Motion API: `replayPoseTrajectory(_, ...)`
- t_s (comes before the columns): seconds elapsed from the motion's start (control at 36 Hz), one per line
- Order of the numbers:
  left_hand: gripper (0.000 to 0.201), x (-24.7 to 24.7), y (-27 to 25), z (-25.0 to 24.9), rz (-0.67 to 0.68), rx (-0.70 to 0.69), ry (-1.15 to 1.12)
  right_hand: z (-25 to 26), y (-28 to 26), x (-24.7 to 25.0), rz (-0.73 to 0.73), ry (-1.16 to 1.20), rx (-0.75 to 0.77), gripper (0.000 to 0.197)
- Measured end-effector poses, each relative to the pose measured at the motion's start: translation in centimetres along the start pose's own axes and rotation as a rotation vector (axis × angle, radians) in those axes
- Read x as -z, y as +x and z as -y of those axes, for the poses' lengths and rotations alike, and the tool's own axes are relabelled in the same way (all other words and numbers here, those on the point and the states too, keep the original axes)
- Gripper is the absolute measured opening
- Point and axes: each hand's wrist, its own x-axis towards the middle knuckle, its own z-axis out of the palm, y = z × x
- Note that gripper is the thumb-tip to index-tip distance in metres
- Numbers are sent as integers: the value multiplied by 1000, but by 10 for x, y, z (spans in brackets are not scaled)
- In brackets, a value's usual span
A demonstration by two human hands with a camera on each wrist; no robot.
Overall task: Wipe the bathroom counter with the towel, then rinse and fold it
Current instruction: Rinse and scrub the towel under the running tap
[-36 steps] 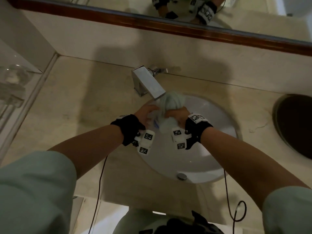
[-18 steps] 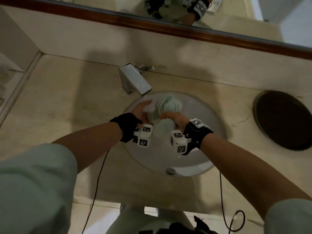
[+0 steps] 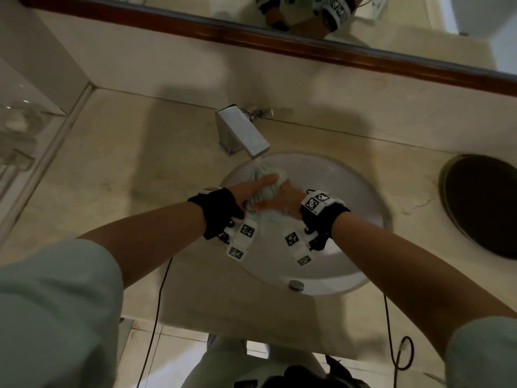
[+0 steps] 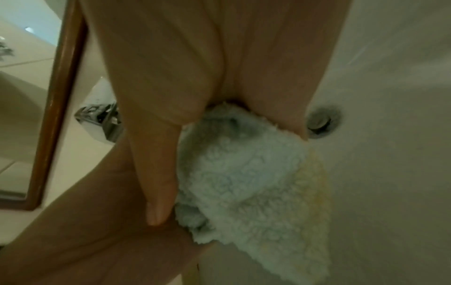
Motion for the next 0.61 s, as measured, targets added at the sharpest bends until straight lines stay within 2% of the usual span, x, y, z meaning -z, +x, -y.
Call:
replayPoseTrajectory(0.06,74,-2,-6,-5,-80,-33,-30,21,-29,3,2,147,-14,129)
replayPoseTrajectory(0.14,38,2,-3,-9,-151,-80,-54,31,-47,13,136,331,-9,58)
replayPoseTrajectory(0.17,33,5,-2,-11,-176,-86,-59,28,-45,17,159,337,14,46)
replayPoseTrajectory(0.19,30,7,-1,-13,-197,-97,-71,27,-44,18,180,343,14,42)
replayPoseTrajectory(0.36,34,10,4,-20,-128,-69,-176,27,-38,16,253,395,48,56)
replayPoseTrajectory(0.44,35,11,3,-24,-131,-65,-218,31,-32,21,346,447,51,97)
replayPoseTrajectory(0.47,35,13,5,-25,-141,-52,-229,30,-28,22,367,453,34,104)
replayPoseTrajectory(0.56,32,13,6,-28,-129,-47,-207,24,-17,21,310,438,6,97)
replayPoseTrajectory(0.61,30,11,8,-32,-94,-58,-184,31,-22,19,259,393,-10,71)
